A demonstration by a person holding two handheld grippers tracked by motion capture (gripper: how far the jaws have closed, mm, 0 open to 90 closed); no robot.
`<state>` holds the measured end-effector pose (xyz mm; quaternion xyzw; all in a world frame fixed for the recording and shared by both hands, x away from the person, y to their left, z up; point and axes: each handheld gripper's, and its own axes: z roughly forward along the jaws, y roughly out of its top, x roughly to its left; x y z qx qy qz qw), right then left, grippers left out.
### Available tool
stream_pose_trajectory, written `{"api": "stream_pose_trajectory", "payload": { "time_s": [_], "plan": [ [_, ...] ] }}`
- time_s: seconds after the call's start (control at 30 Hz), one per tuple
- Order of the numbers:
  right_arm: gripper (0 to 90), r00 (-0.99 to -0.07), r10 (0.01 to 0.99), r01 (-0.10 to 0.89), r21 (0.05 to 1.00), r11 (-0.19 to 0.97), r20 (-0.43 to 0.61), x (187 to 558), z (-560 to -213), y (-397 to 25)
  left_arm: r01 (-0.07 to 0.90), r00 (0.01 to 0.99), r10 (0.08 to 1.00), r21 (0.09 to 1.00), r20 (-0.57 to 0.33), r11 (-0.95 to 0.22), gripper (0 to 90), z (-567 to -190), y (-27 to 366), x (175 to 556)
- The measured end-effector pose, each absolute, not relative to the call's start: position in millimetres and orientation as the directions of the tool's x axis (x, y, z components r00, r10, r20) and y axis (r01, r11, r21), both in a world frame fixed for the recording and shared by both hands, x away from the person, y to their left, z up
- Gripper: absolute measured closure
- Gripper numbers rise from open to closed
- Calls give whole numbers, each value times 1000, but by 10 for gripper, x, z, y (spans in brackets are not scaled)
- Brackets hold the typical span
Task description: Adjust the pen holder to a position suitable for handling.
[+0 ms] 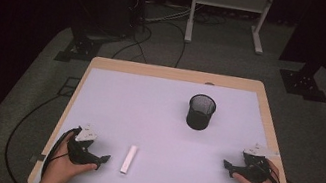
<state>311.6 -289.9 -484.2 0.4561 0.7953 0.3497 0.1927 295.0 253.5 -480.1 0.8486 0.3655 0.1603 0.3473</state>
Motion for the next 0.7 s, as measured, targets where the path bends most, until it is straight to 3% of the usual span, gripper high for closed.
{"api": "stream_pose_trajectory", "payload": {
  "time_s": [0.57, 0.7],
  "plan": [
    [142, -504, 864, 595, 730, 336, 13, 3113, -4832, -2896, 507, 682, 731, 706, 22, -494, 0, -4800, 2535, 2947],
    [243, -496, 868, 608, 724, 327, 25, 3100, -4785, -2899, 506, 682, 731, 706, 23, -495, 0, -4800, 2535, 2946]
  ]
}}
